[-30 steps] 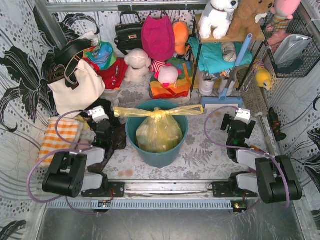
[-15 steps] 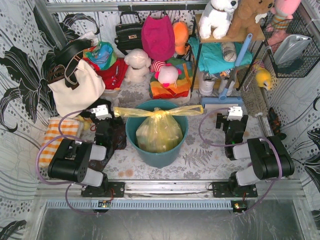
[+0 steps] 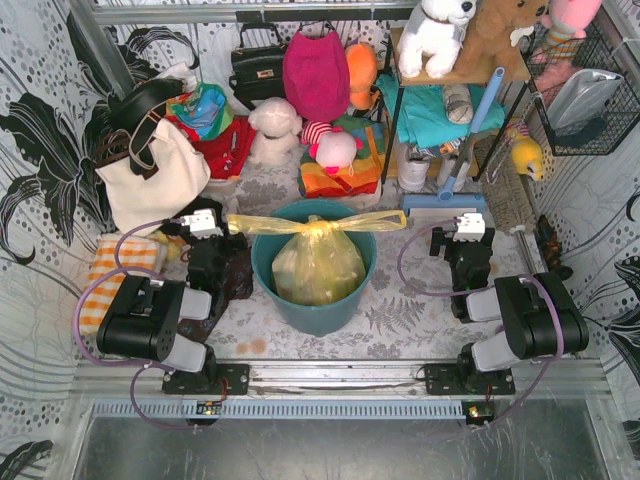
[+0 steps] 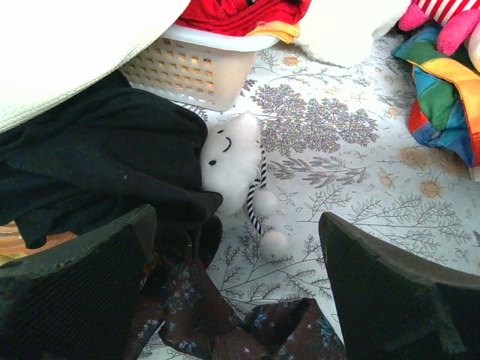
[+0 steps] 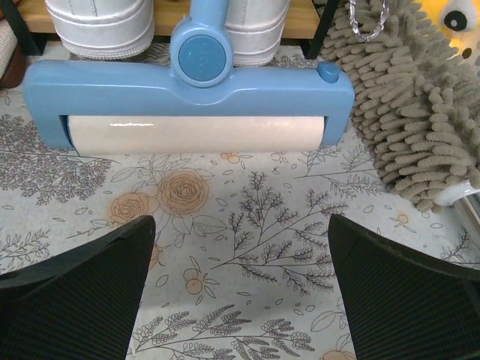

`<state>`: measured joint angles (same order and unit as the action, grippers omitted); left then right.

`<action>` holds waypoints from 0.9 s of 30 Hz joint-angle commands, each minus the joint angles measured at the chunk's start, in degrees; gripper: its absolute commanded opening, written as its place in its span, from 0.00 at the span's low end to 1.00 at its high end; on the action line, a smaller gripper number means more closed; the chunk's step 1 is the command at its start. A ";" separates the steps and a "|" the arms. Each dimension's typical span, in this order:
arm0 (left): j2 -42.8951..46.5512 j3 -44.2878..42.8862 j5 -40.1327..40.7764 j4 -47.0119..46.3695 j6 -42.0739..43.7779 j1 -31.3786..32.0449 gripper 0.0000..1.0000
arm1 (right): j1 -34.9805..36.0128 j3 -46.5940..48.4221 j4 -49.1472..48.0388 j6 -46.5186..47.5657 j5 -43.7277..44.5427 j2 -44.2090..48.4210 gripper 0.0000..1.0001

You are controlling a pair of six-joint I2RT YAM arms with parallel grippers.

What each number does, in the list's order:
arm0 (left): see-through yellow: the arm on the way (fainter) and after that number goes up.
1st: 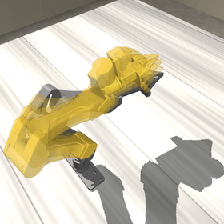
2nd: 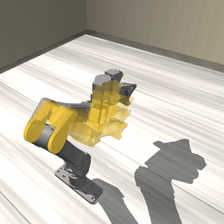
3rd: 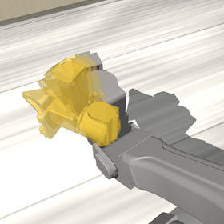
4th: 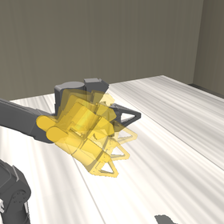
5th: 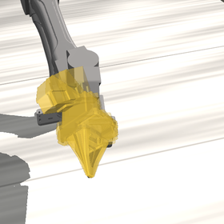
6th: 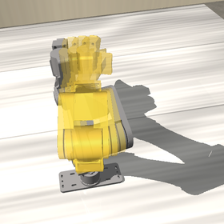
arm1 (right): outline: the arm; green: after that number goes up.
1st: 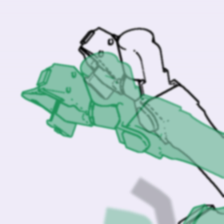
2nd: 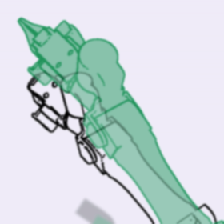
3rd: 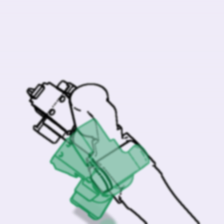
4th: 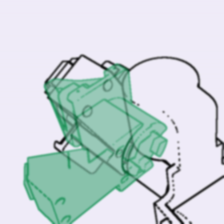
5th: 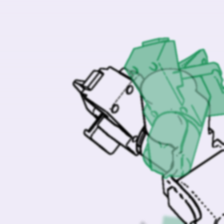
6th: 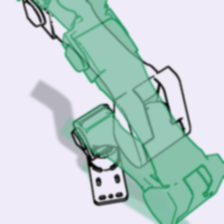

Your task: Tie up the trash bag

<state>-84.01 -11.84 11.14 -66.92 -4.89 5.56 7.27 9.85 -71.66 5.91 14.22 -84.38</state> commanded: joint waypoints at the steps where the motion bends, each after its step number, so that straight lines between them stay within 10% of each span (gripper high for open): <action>1: -0.17 0.13 -0.33 -3.42 0.36 -0.38 0.98 | -1.25 -1.29 -4.56 0.81 -4.73 -0.03 0.97; 27: -0.20 -0.09 -0.76 -3.10 0.26 -0.73 0.98 | -5.86 1.27 -2.76 -3.03 -7.19 -3.69 0.97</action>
<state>-84.01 -11.84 10.46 -66.85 -4.91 5.15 1.72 10.37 -73.73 4.05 6.48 -87.96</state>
